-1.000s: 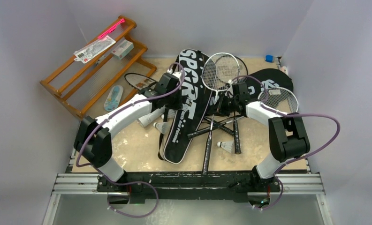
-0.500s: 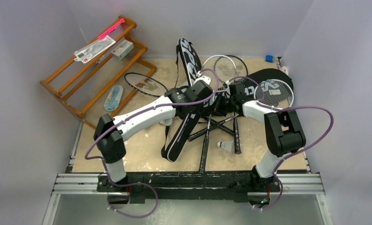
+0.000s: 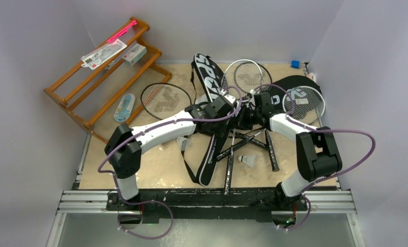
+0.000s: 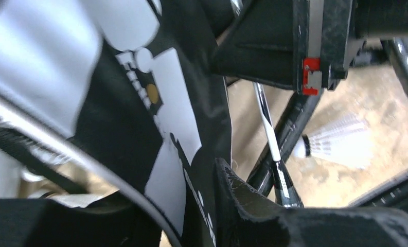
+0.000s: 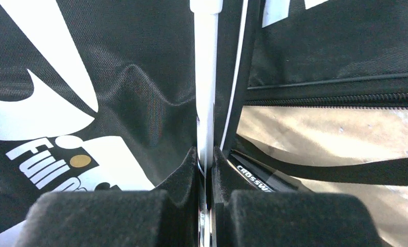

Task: Pack up the badminton gear
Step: Adjust the racket bag at the center of the board.

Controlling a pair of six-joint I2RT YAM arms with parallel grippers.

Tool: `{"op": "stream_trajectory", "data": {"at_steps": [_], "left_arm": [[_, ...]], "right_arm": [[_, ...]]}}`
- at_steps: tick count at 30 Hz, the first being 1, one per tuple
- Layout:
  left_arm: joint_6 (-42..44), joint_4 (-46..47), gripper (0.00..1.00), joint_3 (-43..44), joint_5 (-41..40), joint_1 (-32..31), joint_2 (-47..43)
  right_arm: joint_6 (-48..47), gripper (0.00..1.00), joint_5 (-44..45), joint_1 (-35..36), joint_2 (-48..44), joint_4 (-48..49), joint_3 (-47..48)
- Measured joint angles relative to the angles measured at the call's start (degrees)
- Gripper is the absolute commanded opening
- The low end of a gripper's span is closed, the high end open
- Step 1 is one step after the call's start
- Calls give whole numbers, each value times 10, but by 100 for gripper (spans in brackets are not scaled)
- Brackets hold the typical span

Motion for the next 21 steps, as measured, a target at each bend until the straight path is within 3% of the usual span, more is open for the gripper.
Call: {"op": "stream_trajectory", "data": {"at_steps": [2,4,21], "left_arm": [[-7,26,50,-25,43,1,-1],[-12,45,56,-49,87,5,-4],[-67,195,54,-165,323,83,-96]], "right_arm": [[-7,0,8,0,-12,-13,-6],[-15,0,12,-1,-19,-24,-8],[-23,0,1,-5,-10,-12,-14]]}}
